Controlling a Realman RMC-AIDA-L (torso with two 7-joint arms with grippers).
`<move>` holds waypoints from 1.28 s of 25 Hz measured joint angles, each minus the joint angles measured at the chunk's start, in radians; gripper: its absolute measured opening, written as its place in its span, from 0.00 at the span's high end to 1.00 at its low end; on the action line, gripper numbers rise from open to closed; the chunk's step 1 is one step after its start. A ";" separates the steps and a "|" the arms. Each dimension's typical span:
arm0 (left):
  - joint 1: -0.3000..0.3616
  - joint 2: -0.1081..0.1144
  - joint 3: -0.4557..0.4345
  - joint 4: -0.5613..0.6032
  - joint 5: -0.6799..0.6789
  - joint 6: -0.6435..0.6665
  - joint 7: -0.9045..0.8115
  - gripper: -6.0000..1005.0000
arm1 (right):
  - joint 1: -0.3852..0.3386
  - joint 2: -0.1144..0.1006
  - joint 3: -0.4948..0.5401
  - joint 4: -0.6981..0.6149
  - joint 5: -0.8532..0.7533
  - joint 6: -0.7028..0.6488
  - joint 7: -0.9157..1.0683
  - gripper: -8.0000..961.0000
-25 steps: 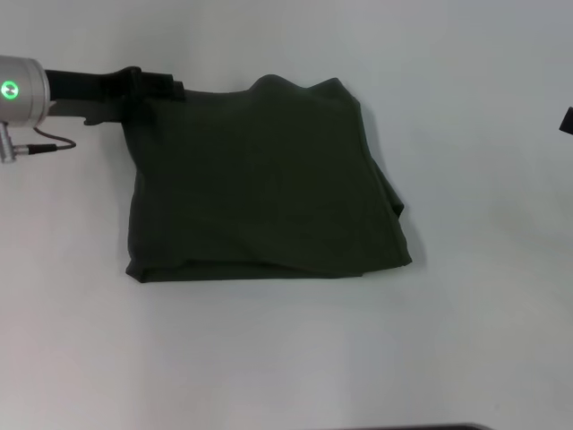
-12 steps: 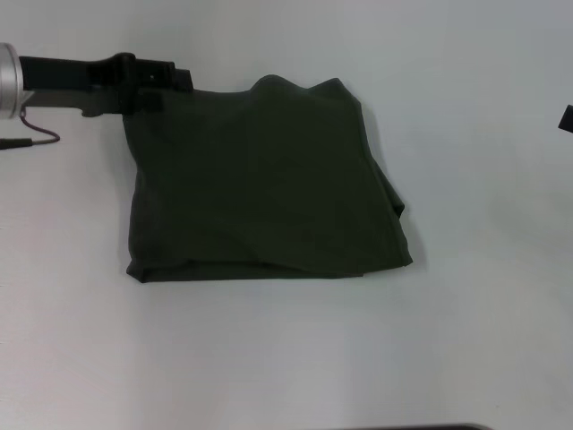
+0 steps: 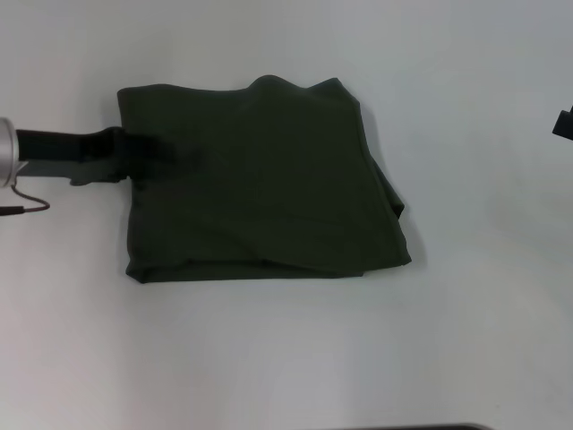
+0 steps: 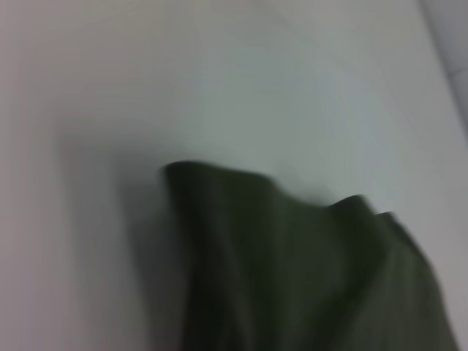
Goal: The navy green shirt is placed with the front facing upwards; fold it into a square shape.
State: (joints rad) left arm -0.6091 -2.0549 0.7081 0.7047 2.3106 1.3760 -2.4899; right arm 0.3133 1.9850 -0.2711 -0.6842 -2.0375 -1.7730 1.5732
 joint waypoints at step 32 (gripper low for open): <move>0.001 -0.022 -0.022 -0.091 -0.033 0.094 0.112 0.34 | 0.052 -0.010 -0.012 -0.003 -0.095 0.012 0.146 0.20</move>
State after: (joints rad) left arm -0.6086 -2.0767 0.6860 0.6138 2.2776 1.4698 -2.3781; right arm 0.3650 1.9749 -0.2829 -0.6875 -2.1324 -1.7606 1.7193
